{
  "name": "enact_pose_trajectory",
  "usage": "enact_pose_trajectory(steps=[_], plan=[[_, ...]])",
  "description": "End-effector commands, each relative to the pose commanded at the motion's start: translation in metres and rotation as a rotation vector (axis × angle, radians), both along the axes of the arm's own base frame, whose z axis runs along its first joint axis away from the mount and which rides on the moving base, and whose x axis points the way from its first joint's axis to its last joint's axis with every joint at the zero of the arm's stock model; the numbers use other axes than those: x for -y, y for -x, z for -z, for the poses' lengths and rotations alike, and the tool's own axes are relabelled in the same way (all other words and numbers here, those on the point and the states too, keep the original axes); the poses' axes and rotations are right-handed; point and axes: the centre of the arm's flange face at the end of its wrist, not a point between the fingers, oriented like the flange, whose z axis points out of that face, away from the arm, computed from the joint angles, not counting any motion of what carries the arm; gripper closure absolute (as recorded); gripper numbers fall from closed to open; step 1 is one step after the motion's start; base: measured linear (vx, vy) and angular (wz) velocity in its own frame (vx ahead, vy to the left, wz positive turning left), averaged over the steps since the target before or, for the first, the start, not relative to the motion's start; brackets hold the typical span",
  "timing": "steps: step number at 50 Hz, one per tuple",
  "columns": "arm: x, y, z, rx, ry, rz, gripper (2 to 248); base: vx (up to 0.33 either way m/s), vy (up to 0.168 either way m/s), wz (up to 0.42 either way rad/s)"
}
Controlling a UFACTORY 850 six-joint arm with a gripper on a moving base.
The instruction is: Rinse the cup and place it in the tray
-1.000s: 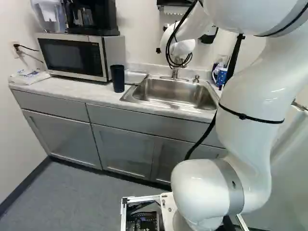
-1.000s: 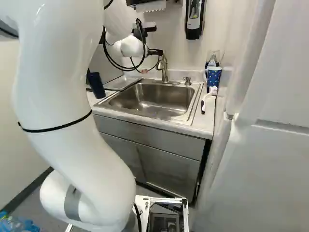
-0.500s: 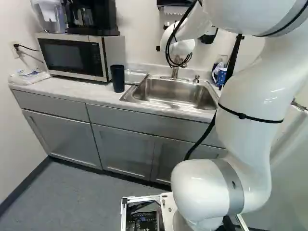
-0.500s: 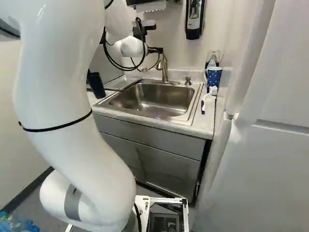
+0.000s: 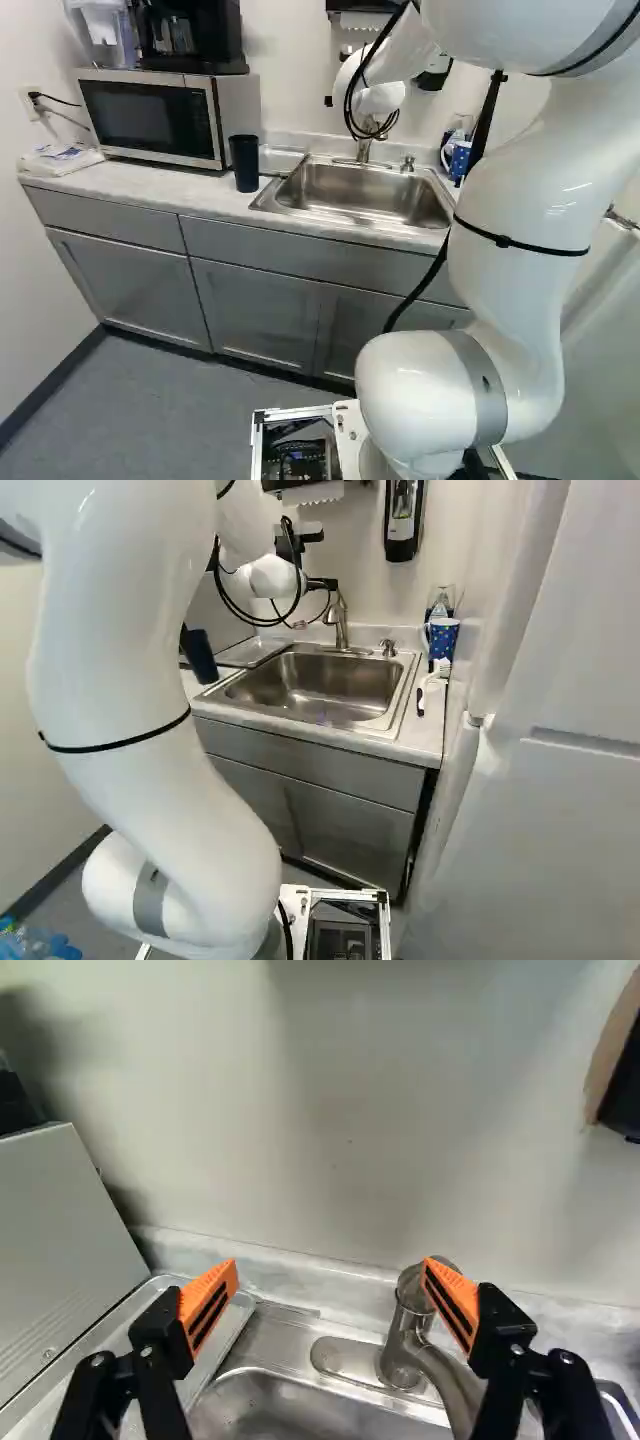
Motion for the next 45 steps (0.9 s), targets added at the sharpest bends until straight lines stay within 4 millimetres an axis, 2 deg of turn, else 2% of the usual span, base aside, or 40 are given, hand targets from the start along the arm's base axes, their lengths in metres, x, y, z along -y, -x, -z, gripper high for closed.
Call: enact_pose_trajectory(steps=[20,45], plan=[[-0.001,0.021,-0.001,-0.004,0.000,0.000,3,0.000,0.000,0.000],[0.001,0.070,-0.002,-0.008,0.000,0.009,3,0.000,0.000,0.000]])
